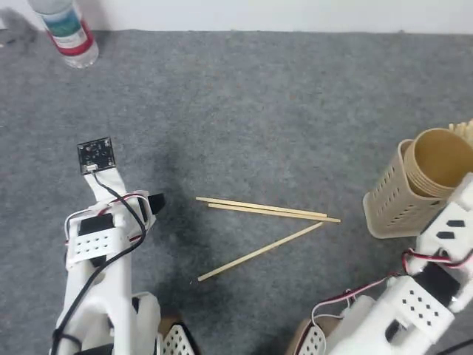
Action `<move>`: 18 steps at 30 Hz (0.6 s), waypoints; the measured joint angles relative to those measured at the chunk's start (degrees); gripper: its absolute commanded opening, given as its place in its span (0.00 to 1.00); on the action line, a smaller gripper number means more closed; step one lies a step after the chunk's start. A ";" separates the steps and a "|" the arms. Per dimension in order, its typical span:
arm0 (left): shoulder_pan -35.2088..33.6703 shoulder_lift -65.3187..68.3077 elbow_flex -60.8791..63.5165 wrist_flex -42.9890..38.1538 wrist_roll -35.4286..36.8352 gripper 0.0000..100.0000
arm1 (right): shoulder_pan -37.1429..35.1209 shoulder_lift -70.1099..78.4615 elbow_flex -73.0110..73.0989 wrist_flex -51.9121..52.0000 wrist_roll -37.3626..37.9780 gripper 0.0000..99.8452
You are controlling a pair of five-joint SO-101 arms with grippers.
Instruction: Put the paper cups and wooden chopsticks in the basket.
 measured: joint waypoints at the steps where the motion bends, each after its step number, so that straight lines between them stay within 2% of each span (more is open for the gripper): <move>1: 0.00 0.00 0.00 -0.18 0.00 0.30 | 0.00 0.00 0.00 -0.44 0.00 0.01; 11: 0.00 0.00 0.00 -0.35 0.00 0.30 | 0.09 0.00 0.35 -1.49 5.19 0.02; 16: 0.00 0.00 0.00 -0.35 0.00 0.30 | -0.09 0.00 0.97 -1.49 6.15 0.22; 18: 0.00 0.00 0.00 -0.35 0.00 0.30 | -0.09 0.00 0.97 -1.49 6.33 0.24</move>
